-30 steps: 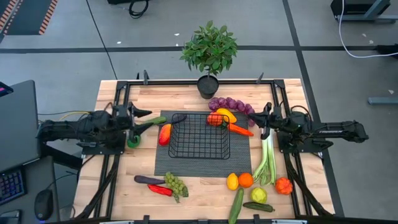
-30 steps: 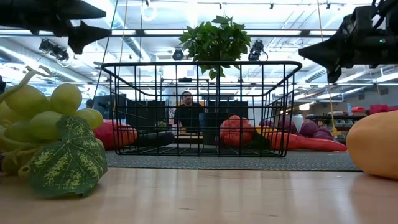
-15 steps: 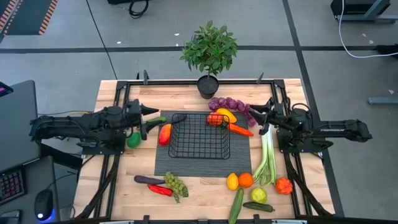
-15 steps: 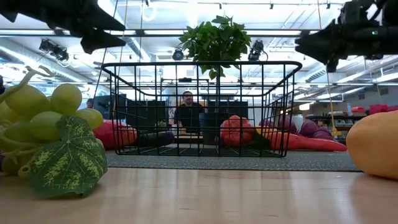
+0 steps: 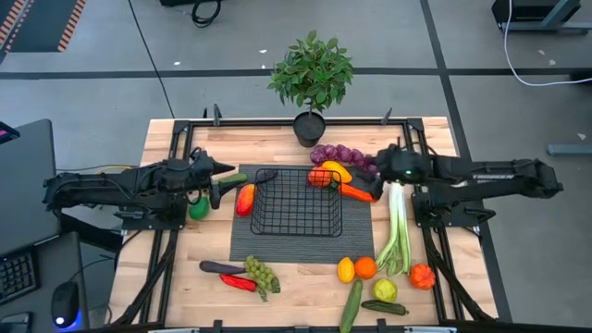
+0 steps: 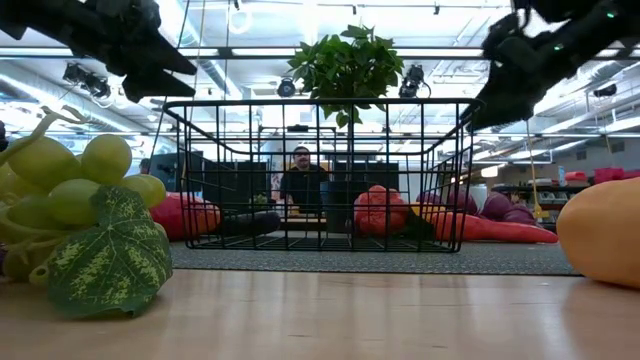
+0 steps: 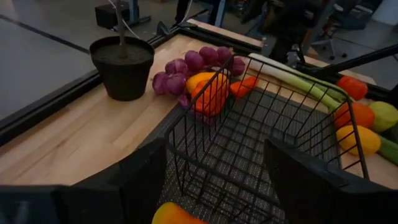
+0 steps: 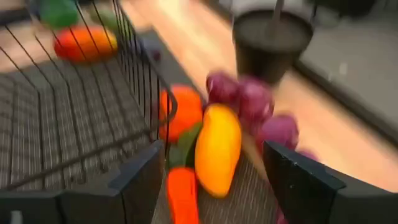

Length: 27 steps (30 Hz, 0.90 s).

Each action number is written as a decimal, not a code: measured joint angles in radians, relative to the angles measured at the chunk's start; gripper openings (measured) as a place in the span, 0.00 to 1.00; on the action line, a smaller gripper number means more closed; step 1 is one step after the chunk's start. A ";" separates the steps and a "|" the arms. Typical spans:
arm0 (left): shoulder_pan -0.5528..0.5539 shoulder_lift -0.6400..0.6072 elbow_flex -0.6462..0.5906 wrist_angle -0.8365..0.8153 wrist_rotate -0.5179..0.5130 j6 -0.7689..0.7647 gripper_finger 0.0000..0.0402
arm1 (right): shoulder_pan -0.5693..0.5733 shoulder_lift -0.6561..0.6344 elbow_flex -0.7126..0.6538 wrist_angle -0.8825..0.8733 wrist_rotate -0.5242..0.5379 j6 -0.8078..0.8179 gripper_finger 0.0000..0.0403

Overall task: Build produce basket
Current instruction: Put the carrot into the wire basket

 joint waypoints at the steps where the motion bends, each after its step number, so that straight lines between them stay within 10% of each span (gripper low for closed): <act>1: 0.000 0.000 0.000 -0.007 0.000 -0.003 0.69 | -0.004 0.032 0.013 -0.037 -0.019 0.023 0.67; 27: -0.001 0.001 0.000 -0.096 0.001 -0.045 0.60 | -0.012 0.558 -0.030 -0.021 -0.092 0.065 0.67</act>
